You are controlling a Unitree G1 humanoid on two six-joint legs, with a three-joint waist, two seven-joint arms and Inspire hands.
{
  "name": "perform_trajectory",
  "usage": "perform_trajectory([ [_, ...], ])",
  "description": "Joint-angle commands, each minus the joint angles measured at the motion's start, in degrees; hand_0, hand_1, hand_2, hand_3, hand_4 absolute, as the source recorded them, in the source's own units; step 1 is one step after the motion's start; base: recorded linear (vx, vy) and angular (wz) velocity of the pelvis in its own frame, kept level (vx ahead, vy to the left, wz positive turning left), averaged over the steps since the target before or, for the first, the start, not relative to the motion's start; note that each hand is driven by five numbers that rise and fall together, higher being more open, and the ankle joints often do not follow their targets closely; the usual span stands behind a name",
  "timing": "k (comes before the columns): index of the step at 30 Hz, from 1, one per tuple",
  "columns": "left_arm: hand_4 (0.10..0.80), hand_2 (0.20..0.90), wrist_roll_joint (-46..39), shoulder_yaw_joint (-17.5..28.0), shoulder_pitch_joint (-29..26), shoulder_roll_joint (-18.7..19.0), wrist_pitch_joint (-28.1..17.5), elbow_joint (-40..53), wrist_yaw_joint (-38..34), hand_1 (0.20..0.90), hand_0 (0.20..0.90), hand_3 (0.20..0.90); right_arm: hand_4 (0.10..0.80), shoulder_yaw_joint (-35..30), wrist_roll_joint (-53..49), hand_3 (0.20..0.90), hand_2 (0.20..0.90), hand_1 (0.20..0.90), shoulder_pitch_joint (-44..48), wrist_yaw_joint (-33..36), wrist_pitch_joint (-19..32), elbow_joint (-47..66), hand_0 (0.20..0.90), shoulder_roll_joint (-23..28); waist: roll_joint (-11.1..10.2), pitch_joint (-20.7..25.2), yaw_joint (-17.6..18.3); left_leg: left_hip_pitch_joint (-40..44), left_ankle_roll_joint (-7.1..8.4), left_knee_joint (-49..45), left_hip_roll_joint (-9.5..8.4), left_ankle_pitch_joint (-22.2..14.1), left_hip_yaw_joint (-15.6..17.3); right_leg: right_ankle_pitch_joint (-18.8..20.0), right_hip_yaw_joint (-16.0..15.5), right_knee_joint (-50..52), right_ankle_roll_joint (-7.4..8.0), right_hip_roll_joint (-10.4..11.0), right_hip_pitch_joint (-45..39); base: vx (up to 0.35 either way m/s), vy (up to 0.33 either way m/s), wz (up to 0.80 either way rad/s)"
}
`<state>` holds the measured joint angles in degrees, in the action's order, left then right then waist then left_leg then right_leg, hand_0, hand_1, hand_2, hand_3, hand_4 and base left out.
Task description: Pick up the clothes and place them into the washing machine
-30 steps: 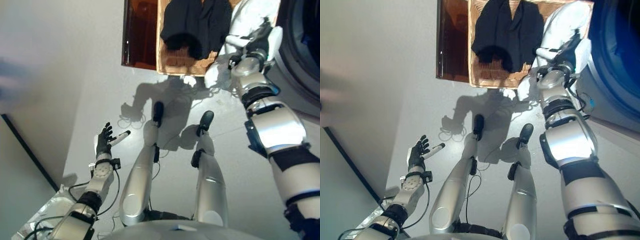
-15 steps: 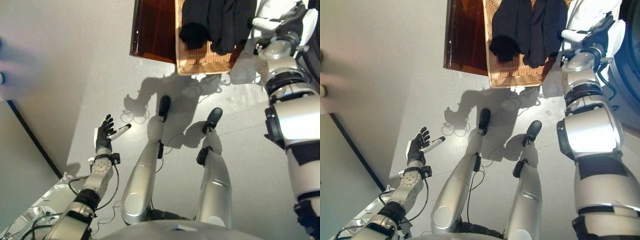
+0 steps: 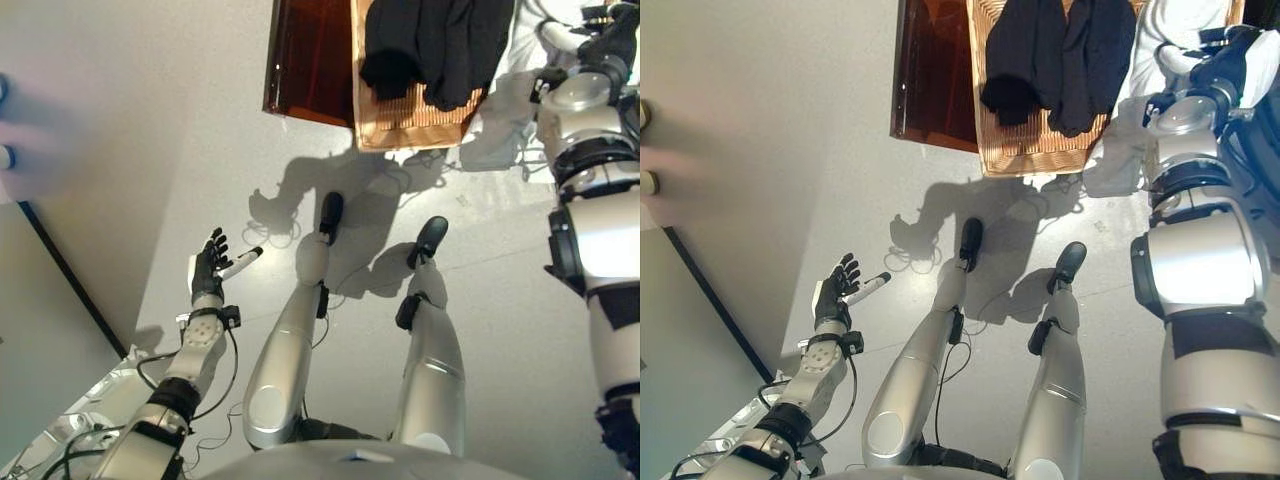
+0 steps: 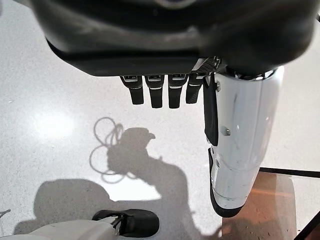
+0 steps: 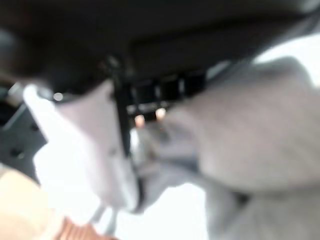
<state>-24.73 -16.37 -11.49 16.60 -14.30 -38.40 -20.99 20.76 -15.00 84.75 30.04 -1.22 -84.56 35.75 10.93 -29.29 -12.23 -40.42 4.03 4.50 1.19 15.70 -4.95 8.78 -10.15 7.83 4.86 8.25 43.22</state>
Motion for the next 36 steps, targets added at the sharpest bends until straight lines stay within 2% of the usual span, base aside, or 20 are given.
perform_trajectory([
  [1, 0.8, 0.9, -0.9, -1.1, 0.7, 4.0, -2.2, 0.2, -1.2, 0.9, 0.9, 0.9, 0.3, 6.2, 1.9, 0.2, 0.2, 0.2, 4.3, 0.4, 2.3, 2.9, 0.2, -0.9, 3.1, -0.5, -1.4, 1.4, 3.52, 0.5, -0.79, -4.4, 1.7, -1.9, 3.1, -1.8, 2.96, 2.1, -1.7, 0.002, 0.005, -0.04],
  [18, 0.8, 0.9, -0.3, -1.2, 1.1, 3.9, -2.4, -1.2, -1.4, 0.9, 0.9, 0.9, 0.3, 5.4, 1.4, 0.2, 0.2, 0.2, 3.3, 0.8, 2.9, 2.5, 0.2, -2.0, 2.7, -0.3, -1.6, 3.1, 3.26, 0.5, -0.87, -4.8, 1.6, -2.1, 2.9, -2.1, 2.95, 1.9, -3.5, 0.0, 0.0, 0.0],
  [25, 0.8, 0.9, 0.0, -0.9, 1.4, 3.9, -2.2, -1.8, -1.2, 0.9, 0.9, 0.9, 0.3, 2.9, -2.3, 0.2, 0.2, 0.2, 0.3, 1.1, 5.5, 5.9, 0.2, -2.7, 1.9, -0.1, -0.8, 4.3, 3.23, 0.5, -0.69, -5.0, 1.8, -2.2, 2.9, -2.4, 2.87, 1.6, -4.9, 0.018, -0.004, -0.03],
  [36, 0.8, 0.9, 0.6, -0.3, 1.2, 2.3, -1.0, -8.6, -1.0, 0.9, 0.9, 0.9, 0.3, -4.8, -14.2, 0.2, 0.2, 0.2, -10.3, 1.9, 12.9, 18.1, 0.2, -4.7, -0.9, 1.4, 2.1, 8.2, 3.16, 0.5, 0.08, -6.2, 2.7, -2.4, 2.9, -3.1, 2.56, 0.8, -8.9, 0.031, -0.012, -0.05],
])
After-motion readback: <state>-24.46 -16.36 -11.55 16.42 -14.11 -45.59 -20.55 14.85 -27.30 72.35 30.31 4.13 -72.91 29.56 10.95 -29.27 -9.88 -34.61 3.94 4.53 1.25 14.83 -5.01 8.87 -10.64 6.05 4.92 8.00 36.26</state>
